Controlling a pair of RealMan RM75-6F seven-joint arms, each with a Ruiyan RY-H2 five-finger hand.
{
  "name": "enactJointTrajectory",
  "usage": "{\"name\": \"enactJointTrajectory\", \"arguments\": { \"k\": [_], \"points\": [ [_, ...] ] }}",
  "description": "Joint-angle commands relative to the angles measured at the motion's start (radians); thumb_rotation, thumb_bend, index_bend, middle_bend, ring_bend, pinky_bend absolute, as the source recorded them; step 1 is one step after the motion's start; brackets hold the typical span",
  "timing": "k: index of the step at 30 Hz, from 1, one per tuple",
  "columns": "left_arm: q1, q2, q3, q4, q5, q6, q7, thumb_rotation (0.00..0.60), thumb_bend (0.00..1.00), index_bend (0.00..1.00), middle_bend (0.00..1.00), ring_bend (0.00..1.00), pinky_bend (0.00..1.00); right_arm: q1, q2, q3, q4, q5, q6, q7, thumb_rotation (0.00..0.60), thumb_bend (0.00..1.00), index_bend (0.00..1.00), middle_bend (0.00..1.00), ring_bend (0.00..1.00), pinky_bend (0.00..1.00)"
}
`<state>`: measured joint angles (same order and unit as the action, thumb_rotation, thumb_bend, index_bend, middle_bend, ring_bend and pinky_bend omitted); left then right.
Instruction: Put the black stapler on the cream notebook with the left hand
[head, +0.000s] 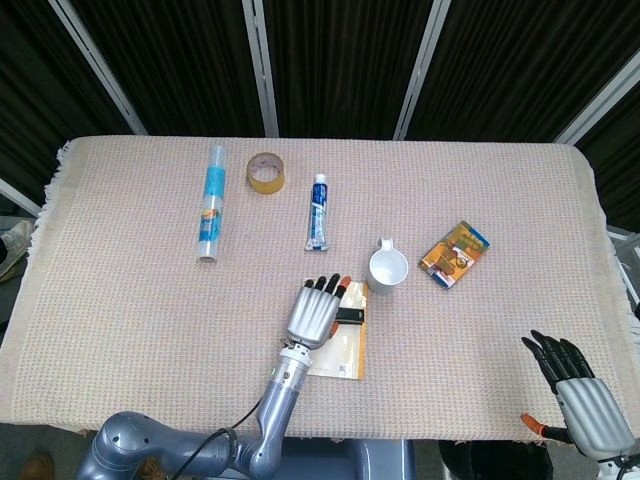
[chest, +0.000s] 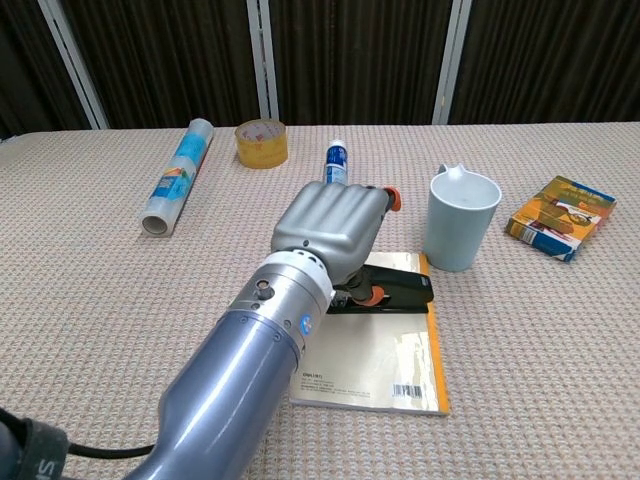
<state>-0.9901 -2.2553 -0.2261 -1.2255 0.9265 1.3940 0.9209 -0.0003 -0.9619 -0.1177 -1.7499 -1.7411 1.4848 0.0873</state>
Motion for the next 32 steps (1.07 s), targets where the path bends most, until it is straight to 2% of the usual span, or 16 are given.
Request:
{"name": "enactJointTrajectory", "arguments": {
  "k": [1,5,9,11,16,22,26,29,32],
  "points": [
    [0.041,0.057,0.02,-0.092,0.038,0.045,0.029,0.6,0.19,0.11,0.11,0.17,0.31,-0.002,-0.001,-0.009,0.016,-0.06,0.041,0.04,0.6,0.1,0.0,0.0,0.06,0.0],
    [0.1,0.172,0.062,-0.246,0.08,0.114,0.086,0.6,0.19,0.09,0.11,0.14,0.29,-0.031,-0.025,-0.001,0.073,-0.153,0.184,0.077,0.6,0.1,0.0,0.0,0.05,0.0],
    [0.179,0.302,0.129,-0.382,0.143,0.222,0.112,0.6,0.19,0.09,0.11,0.14,0.28,-0.061,-0.052,0.011,0.11,-0.171,0.268,0.078,0.6,0.1,0.0,0.0,0.03,0.0],
    [0.24,0.398,0.19,-0.467,0.192,0.29,0.109,0.6,0.19,0.09,0.11,0.14,0.27,-0.068,-0.056,0.007,0.113,-0.149,0.253,0.065,0.6,0.1,0.0,0.0,0.01,0.0],
    [0.383,0.588,0.321,-0.597,0.284,0.44,0.061,0.6,0.2,0.09,0.13,0.14,0.28,-0.051,-0.051,0.011,0.064,-0.072,0.154,-0.004,0.6,0.1,0.0,0.0,0.0,0.0],
    [0.556,0.756,0.467,-0.653,0.344,0.572,0.008,0.6,0.21,0.09,0.09,0.13,0.28,-0.032,-0.072,0.039,0.034,0.01,0.08,-0.087,0.6,0.1,0.0,0.0,0.0,0.0],
    [0.669,0.817,0.506,-0.641,0.349,0.63,-0.119,0.6,0.21,0.09,0.05,0.08,0.26,-0.035,-0.094,0.06,0.03,0.05,0.077,-0.145,0.6,0.1,0.0,0.0,0.0,0.0],
    [0.725,0.846,0.504,-0.637,0.323,0.626,-0.197,0.6,0.21,0.09,0.04,0.06,0.25,-0.04,-0.103,0.065,0.029,0.058,0.082,-0.168,0.6,0.1,0.0,0.0,0.0,0.0],
    [0.74,0.877,0.495,-0.648,0.321,0.605,-0.195,0.6,0.21,0.08,0.04,0.06,0.25,-0.042,-0.104,0.062,0.032,0.055,0.083,-0.168,0.6,0.1,0.0,0.0,0.0,0.0]
  ]
}}
